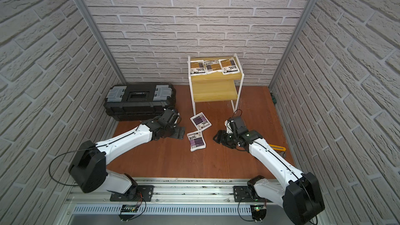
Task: Place the bagged coffee beans on the shelf by color
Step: Pick up the bagged coffee beans at the center of the board.
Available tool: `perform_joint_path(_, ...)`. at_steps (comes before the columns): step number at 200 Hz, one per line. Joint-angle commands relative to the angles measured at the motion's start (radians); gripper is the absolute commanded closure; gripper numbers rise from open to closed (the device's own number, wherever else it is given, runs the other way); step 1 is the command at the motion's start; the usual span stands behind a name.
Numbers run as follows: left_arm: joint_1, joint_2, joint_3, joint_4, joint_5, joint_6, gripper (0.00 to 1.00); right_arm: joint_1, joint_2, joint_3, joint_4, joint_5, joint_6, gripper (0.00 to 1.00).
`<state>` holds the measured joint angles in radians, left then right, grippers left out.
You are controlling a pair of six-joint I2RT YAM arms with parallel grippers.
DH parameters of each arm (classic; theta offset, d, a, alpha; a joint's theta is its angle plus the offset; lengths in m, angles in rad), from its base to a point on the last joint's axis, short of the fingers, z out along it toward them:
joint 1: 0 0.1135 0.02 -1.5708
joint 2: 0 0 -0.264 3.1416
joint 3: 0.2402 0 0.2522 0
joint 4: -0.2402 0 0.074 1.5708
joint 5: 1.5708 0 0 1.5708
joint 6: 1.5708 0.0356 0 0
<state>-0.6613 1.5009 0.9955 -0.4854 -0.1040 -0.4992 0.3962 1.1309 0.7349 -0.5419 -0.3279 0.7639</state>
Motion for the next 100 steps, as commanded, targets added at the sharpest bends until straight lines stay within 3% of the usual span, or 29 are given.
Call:
perform_joint_path(1,0.006,0.053,0.029,0.045,0.039,0.046,0.02,0.048,-0.011,-0.042,0.108,0.024,0.053,0.36)
perform_joint_path(42,0.006,0.145,0.07,0.054,0.048,0.079,0.01,0.079,0.066,-0.107,0.24,-0.03,0.114,0.35)
perform_joint_path(100,0.006,0.213,0.091,0.076,0.052,0.096,0.02,0.097,0.132,-0.195,0.472,-0.024,0.351,0.28)
